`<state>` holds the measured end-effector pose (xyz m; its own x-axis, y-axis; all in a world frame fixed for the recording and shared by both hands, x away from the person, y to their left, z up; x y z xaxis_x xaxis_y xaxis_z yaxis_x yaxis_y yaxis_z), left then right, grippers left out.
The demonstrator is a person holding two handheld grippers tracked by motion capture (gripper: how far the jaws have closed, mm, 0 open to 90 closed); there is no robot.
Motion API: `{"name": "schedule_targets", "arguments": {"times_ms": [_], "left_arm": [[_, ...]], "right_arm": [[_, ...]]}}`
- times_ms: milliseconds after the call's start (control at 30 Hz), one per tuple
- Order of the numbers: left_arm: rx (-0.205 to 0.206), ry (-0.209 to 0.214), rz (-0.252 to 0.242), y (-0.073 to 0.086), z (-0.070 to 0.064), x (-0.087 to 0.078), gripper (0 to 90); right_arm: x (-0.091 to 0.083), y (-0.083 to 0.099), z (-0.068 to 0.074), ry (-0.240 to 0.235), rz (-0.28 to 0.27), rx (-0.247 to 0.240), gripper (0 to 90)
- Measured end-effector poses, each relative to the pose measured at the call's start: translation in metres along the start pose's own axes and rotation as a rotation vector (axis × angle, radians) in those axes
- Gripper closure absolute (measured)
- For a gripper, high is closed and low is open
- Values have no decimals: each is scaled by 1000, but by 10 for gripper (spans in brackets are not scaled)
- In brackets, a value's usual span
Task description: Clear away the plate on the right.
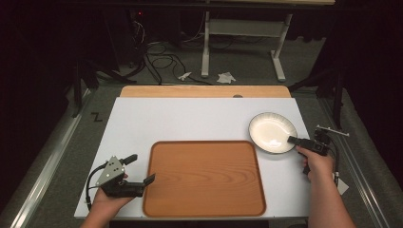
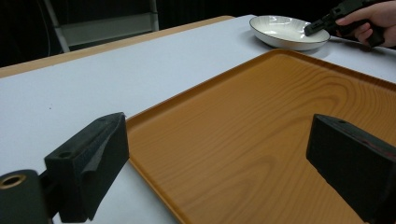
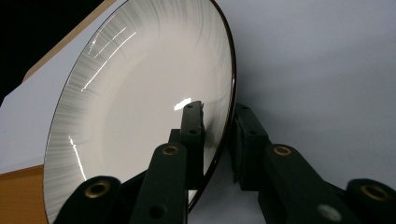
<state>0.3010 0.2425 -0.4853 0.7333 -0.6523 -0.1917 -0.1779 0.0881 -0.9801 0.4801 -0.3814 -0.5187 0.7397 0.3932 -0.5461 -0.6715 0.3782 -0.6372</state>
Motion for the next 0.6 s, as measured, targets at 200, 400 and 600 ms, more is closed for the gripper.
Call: {"name": "schedule_targets", "arguments": {"times_ms": [200,400,600], "left_arm": [[-1,-1,-1,0,0,0,66],[-2,-2,-2,0,0,-1,66],[-2,-4,-1,0,0,-1,66]], "right_arm": [[1,1,2,8,-2,-12,746],[0,0,2,4,7,-23,771],[0,-1,0,-20,-15,13,810]]}}
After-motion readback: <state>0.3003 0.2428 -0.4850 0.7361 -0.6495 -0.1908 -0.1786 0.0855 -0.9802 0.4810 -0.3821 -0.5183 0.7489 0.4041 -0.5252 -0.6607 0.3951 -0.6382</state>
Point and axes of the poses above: each handheld gripper's, and its own axes: x roughly forward along the jaws, y roughly out of its underside, z roughly to its left, the point moved 1 cm from there along x, roughly forward along the jaws, and after that the axes turned 9 degrees about -z, right-handed, at the moved point
